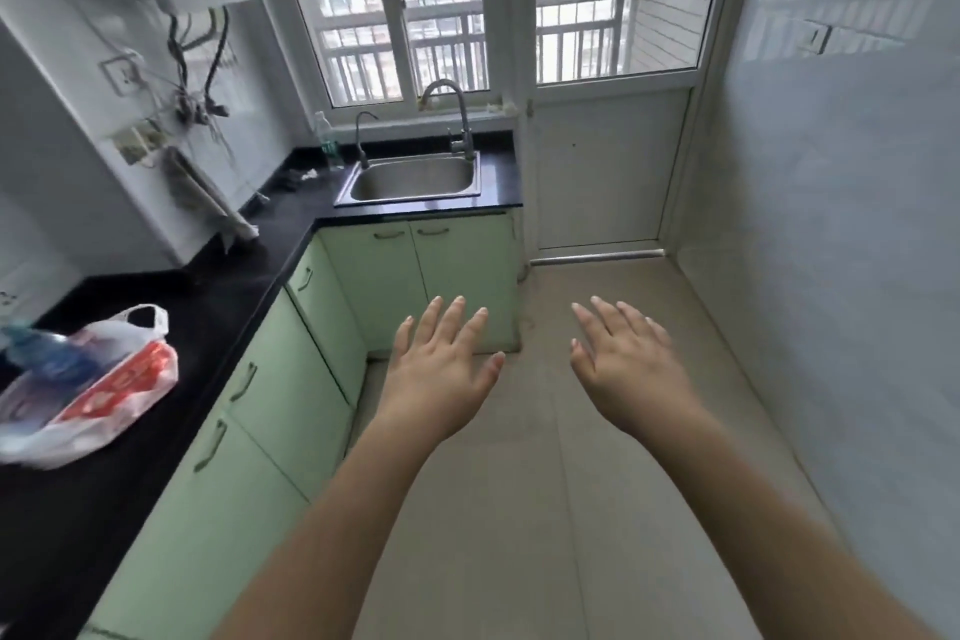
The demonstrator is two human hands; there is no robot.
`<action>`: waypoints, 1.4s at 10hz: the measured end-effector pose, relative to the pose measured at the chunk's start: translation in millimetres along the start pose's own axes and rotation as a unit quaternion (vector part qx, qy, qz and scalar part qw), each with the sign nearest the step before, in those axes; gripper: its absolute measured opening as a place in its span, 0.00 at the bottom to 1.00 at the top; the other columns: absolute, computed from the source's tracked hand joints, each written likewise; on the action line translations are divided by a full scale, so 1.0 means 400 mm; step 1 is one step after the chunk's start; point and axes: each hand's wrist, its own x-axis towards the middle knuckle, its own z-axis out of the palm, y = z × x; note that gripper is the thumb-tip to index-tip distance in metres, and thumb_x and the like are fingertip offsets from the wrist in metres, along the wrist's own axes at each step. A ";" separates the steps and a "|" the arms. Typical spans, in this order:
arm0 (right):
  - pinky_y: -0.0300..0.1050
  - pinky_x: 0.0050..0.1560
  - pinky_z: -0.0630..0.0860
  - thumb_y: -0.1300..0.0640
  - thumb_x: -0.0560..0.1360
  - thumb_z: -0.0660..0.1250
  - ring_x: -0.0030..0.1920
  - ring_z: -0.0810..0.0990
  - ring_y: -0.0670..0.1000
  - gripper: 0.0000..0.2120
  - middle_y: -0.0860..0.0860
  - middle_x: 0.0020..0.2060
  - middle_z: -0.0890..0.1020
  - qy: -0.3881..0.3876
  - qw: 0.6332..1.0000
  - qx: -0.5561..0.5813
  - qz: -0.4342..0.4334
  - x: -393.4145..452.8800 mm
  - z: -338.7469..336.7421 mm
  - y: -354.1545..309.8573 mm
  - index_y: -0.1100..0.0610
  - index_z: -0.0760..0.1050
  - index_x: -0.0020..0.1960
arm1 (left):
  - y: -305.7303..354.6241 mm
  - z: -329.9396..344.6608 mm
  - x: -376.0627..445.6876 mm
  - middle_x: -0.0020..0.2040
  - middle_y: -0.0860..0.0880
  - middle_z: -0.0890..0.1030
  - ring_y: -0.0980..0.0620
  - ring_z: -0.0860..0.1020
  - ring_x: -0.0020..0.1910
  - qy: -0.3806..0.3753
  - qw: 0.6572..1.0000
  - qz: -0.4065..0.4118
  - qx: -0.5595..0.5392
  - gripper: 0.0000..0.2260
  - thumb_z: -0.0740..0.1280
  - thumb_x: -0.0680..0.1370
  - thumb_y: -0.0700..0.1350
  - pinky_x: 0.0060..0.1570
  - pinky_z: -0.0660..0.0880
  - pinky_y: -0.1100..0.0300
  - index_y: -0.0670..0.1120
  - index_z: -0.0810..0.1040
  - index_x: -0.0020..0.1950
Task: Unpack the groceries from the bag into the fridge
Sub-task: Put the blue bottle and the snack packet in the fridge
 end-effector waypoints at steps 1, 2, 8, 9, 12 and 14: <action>0.49 0.75 0.47 0.44 0.81 0.46 0.77 0.49 0.52 0.25 0.47 0.78 0.54 -0.011 0.998 0.013 -0.055 0.062 0.017 -0.090 0.46 0.51 0.78 | -0.096 -0.015 -0.008 0.80 0.53 0.45 0.53 0.39 0.77 0.000 0.999 -0.053 0.014 0.27 0.46 0.80 0.63 0.74 0.38 0.49 0.57 0.48 0.78; 0.49 0.75 0.46 0.44 0.81 0.45 0.77 0.49 0.52 0.26 0.47 0.78 0.53 -0.021 0.995 0.011 -0.101 0.123 0.043 -0.186 0.46 0.50 0.78 | -0.201 -0.031 -0.012 0.80 0.54 0.45 0.54 0.39 0.77 0.011 0.995 -0.096 0.008 0.27 0.46 0.80 0.63 0.74 0.38 0.49 0.58 0.48 0.78; 0.47 0.75 0.45 0.44 0.82 0.46 0.77 0.47 0.51 0.26 0.48 0.78 0.52 -0.034 0.965 0.002 -0.258 0.430 0.170 -0.719 0.46 0.49 0.78 | -0.781 -0.092 0.022 0.80 0.53 0.46 0.52 0.41 0.77 0.043 0.972 -0.228 0.017 0.30 0.47 0.79 0.65 0.74 0.41 0.49 0.57 0.48 0.79; 0.47 0.75 0.44 0.44 0.82 0.47 0.77 0.48 0.51 0.26 0.48 0.78 0.52 -0.036 0.961 0.004 -0.273 0.477 0.195 -0.760 0.46 0.49 0.78 | -0.829 -0.088 0.043 0.80 0.53 0.46 0.53 0.41 0.77 0.045 0.970 -0.238 0.020 0.30 0.48 0.79 0.65 0.74 0.41 0.49 0.56 0.48 0.79; 0.46 0.74 0.47 0.44 0.82 0.48 0.77 0.48 0.50 0.26 0.50 0.78 0.54 -0.074 0.937 0.051 -0.337 0.701 0.291 -0.827 0.47 0.51 0.78 | -0.909 -0.013 0.199 0.80 0.53 0.47 0.53 0.41 0.77 0.018 0.955 -0.296 0.022 0.29 0.49 0.80 0.64 0.74 0.41 0.50 0.57 0.49 0.79; 0.47 0.75 0.47 0.44 0.82 0.47 0.78 0.47 0.51 0.26 0.50 0.78 0.53 -0.082 0.915 0.057 -0.390 0.862 0.320 -0.871 0.48 0.50 0.78 | -0.959 -0.010 0.296 0.80 0.51 0.49 0.50 0.43 0.78 0.032 0.934 -0.348 0.078 0.30 0.44 0.78 0.65 0.74 0.42 0.50 0.55 0.49 0.79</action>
